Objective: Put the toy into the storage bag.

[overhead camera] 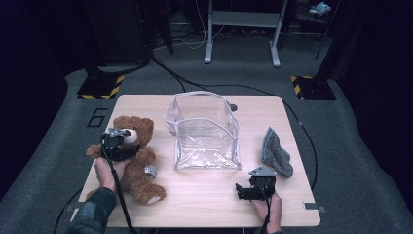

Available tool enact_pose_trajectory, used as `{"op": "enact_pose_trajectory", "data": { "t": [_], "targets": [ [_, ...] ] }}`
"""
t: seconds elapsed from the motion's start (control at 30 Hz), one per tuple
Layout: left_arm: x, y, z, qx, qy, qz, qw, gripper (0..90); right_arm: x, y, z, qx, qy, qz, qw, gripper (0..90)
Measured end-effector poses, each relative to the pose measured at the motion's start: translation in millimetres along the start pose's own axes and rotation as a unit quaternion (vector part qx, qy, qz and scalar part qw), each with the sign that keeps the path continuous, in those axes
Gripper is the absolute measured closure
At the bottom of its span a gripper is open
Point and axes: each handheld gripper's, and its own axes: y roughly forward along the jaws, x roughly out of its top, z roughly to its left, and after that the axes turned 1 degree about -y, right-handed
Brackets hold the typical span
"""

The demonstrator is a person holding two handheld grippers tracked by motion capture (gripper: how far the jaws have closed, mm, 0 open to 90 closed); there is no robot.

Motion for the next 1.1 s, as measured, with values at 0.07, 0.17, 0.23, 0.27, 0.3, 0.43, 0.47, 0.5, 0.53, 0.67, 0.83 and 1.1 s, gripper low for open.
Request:
{"op": "enact_pose_trajectory", "data": {
  "t": [0.07,0.17,0.23,0.27,0.3,0.43,0.47,0.5,0.53,0.67,0.83,1.1],
  "targets": [
    [2.3,-3.0,0.1,-0.003,0.002,-0.005,1.0,46.4,0.0,0.0,0.0,0.0,0.0,0.0,1.0,1.6],
    [5.4,-7.2,0.6,-0.006,-0.003,-0.019,0.9998,46.6,0.0,0.0,0.0,0.0,0.0,0.0,1.0,1.6],
    [7.7,-10.2,1.8,-0.009,-0.005,-0.023,0.9997,46.6,-0.1,0.0,-0.2,0.0,-0.001,0.0,1.0,1.6],
    [8.2,-10.9,1.9,-0.006,-0.006,-0.029,0.9995,46.6,0.0,0.0,0.0,0.0,0.0,0.0,1.0,1.6],
    [9.2,-11.6,2.4,-0.008,-0.006,-0.032,0.9994,46.6,0.0,0.0,-0.1,0.0,-0.001,0.0,1.0,1.6],
    [13.8,-15.5,3.7,-0.008,-0.009,-0.04,0.9991,46.4,0.0,0.0,0.0,0.0,0.0,0.0,1.0,1.6],
    [14.6,-16.4,3.9,-0.008,-0.011,-0.043,0.999,46.4,0.0,0.0,0.0,0.0,0.0,0.0,1.0,1.5],
    [16.8,-18.1,4.5,-0.007,-0.011,-0.047,0.9988,46.4,0.0,0.0,0.0,0.0,0.0,0.0,1.0,1.5],
    [18.2,-19.4,5.2,-0.008,-0.012,-0.052,0.9985,46.4,0.0,0.0,0.0,0.0,0.0,0.0,1.0,1.5],
    [26.5,-24.4,6.2,-0.008,-0.013,-0.062,0.998,46.4,0.0,0.0,-0.1,0.0,0.0,0.0,1.0,1.5],
    [36.5,-29.5,5.8,-0.003,-0.009,-0.071,0.9974,46.4,0.0,0.1,0.0,0.001,0.0,0.0,1.0,1.5],
    [53.9,-36.7,6.4,0.007,-0.005,-0.086,0.9963,46.3,0.0,0.1,-0.1,0.001,0.0,0.0,1.0,1.5]
  ]
}}
